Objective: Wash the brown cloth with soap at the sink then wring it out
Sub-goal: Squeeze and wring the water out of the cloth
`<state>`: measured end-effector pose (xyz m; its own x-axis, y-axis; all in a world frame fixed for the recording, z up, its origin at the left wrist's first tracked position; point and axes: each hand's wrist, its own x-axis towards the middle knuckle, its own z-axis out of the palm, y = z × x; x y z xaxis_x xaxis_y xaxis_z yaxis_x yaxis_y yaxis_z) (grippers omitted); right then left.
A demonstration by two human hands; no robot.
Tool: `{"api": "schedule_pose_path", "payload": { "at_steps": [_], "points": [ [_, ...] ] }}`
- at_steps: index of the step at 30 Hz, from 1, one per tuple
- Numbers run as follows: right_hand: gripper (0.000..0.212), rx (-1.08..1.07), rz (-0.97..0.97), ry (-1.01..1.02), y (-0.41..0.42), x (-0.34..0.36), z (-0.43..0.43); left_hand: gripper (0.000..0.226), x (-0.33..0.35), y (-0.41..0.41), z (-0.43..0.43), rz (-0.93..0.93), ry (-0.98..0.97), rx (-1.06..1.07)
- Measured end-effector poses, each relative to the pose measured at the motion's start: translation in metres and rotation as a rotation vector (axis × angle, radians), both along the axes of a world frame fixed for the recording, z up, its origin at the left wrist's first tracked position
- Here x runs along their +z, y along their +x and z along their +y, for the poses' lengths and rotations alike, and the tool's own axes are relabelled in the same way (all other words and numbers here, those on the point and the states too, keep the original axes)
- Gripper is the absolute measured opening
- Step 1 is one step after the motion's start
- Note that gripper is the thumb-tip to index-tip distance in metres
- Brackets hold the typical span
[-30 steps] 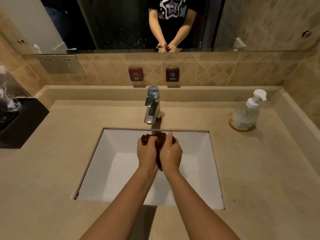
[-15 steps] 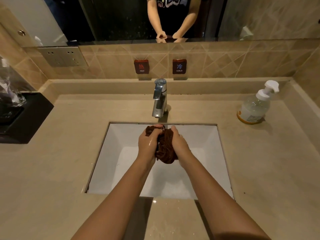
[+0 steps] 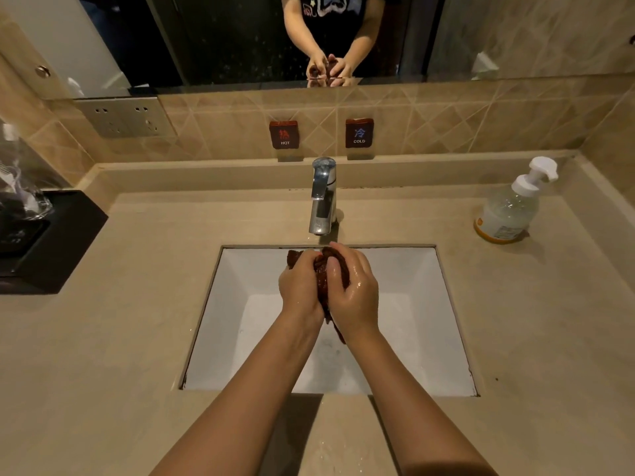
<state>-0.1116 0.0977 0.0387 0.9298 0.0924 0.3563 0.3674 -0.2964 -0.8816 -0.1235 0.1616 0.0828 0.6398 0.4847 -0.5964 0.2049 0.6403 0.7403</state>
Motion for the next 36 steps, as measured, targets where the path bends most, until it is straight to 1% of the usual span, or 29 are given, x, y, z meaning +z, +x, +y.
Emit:
{"api": "schedule_pose_path", "payload": {
  "at_steps": [3,6,10,15,18,20,23,26,29,31,33,36],
  "points": [
    [0.047,-0.087,-0.037,-0.11,0.005,-0.002,0.001,0.011,-0.004,0.002,-0.002,-0.01,0.16,0.03],
    [0.051,-0.129,-0.035,-0.19,0.008,-0.003,0.003,0.01,-0.01,0.002,-0.003,0.022,0.234,0.052],
    [0.047,-0.106,0.01,-0.292,0.011,-0.003,0.003,0.014,-0.017,0.003,0.001,0.041,0.226,0.063],
    [0.043,-0.091,0.034,-0.406,0.014,-0.005,0.003,0.018,-0.025,0.006,0.007,0.054,0.218,0.025],
    [0.04,-0.009,0.168,-0.372,0.019,-0.003,0.003,0.014,-0.028,0.008,0.011,0.042,0.249,-0.008],
    [0.042,0.019,0.211,-0.37,0.02,0.0,0.002,0.015,-0.029,0.009,0.013,0.036,0.252,-0.027],
    [0.041,0.031,0.216,-0.375,0.02,0.004,0.001,0.015,-0.03,0.01,0.014,0.03,0.226,-0.039],
    [0.043,0.036,0.174,-0.368,0.02,0.006,-0.001,0.024,-0.028,0.011,0.015,0.021,0.208,-0.046],
    [0.043,-0.006,0.152,-0.314,0.015,0.005,0.0,0.021,-0.028,0.009,0.014,-0.013,0.22,-0.062],
    [0.037,-0.045,0.194,-0.222,0.011,0.003,0.001,0.016,-0.027,0.007,0.014,-0.046,0.232,-0.085],
    [0.029,-0.018,0.335,-0.074,0.009,0.006,-0.003,0.015,-0.025,0.005,0.014,-0.097,0.216,-0.104],
    [0.019,0.123,0.554,0.25,0.005,0.017,-0.008,0.016,-0.015,0.003,0.015,-0.146,0.107,-0.109]
  ]
}}
